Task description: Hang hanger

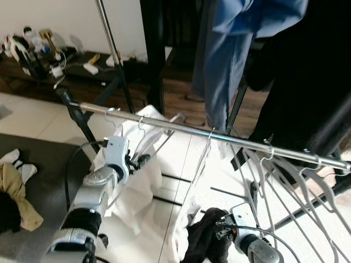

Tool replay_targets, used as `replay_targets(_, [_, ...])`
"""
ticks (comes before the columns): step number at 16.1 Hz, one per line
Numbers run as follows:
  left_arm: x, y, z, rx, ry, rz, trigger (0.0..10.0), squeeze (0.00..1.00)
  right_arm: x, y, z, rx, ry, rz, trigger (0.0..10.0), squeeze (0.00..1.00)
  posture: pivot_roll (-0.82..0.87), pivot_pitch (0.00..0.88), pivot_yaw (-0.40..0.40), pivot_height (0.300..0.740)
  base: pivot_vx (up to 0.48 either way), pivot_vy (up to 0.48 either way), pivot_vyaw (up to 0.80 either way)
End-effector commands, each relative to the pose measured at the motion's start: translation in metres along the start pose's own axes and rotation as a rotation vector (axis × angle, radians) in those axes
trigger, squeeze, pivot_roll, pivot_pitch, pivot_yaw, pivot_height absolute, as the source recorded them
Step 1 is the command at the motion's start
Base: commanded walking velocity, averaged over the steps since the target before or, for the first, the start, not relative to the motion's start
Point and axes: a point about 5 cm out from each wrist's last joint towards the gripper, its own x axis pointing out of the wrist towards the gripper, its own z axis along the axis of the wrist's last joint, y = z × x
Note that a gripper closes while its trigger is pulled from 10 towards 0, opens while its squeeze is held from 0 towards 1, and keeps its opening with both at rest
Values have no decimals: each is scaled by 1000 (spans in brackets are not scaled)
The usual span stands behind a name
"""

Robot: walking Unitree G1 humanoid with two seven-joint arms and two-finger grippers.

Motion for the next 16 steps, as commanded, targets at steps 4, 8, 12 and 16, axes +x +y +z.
replay_targets(4, [8, -3, 6, 7, 0, 30, 1529, 0, -9, -1, 2, 3, -13, -13, 10000, 0, 6, 303, -15, 740, 0, 0, 0])
replay_targets(8, [12, -8, 20, 12, -54, 27, 0, 0, -13, 1, 12, 2, -26, -17, 10000, 0, 4, 305, -16, 740, 0, 0, 0])
replay_targets(12, [12, -12, 34, 49, -99, 8, 0, 0, -15, 5, 21, -1, -35, -14, 10000, 0, 9, 296, -16, 740, 0, 0, 0])
replay_targets(16, [12, -17, 39, 78, -124, 4, 0, 0, -16, 6, 28, -7, -31, -14, 10000, 0, 7, 287, -18, 740, 0, 0, 0])
